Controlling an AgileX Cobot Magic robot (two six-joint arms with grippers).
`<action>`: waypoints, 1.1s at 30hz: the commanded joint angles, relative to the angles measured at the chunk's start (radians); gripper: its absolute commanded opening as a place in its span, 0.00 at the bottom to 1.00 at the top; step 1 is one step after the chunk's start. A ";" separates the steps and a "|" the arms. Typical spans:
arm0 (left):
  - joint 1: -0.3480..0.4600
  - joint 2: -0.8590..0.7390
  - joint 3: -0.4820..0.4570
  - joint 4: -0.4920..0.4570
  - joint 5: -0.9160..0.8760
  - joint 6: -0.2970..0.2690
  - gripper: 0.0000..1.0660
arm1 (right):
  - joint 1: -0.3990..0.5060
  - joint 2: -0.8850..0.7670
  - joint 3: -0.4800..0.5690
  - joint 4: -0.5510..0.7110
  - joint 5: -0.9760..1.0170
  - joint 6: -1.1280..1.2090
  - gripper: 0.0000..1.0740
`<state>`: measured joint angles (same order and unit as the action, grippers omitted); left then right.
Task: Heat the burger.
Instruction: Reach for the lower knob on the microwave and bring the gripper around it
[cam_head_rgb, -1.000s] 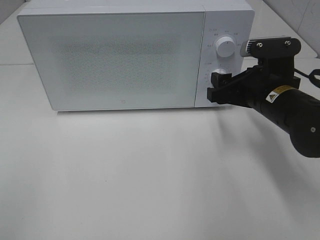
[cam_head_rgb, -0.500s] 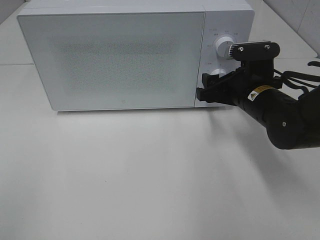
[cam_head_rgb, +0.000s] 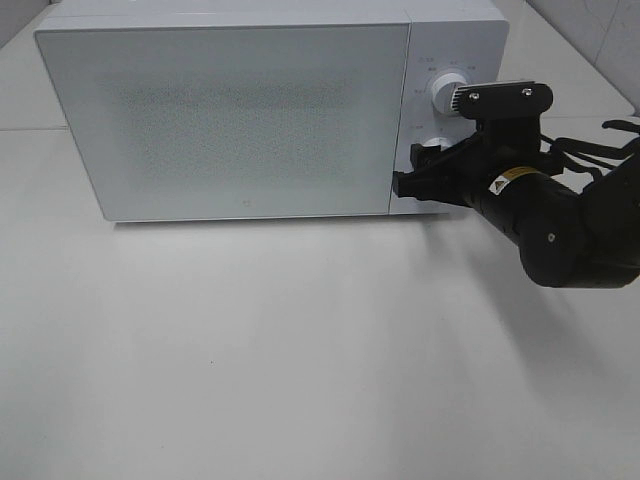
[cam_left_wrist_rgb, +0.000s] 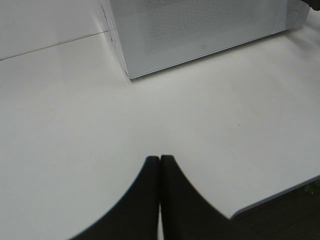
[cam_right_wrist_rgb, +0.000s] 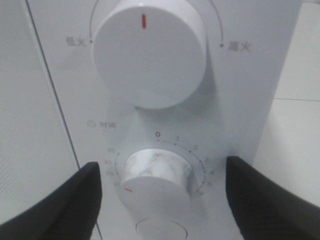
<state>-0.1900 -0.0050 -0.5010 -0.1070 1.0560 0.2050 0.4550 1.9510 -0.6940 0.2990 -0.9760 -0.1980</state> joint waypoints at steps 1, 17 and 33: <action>0.001 -0.009 0.003 -0.004 -0.015 -0.006 0.00 | 0.002 -0.005 -0.011 -0.003 0.012 -0.014 0.62; 0.001 -0.009 0.003 -0.004 -0.015 -0.006 0.00 | 0.002 -0.005 -0.011 -0.034 0.043 -0.014 0.58; 0.001 -0.009 0.003 -0.004 -0.015 -0.006 0.00 | 0.002 -0.005 -0.011 -0.034 0.035 -0.014 0.55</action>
<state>-0.1900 -0.0050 -0.5010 -0.1070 1.0560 0.2050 0.4580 1.9520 -0.6940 0.2760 -0.9350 -0.1990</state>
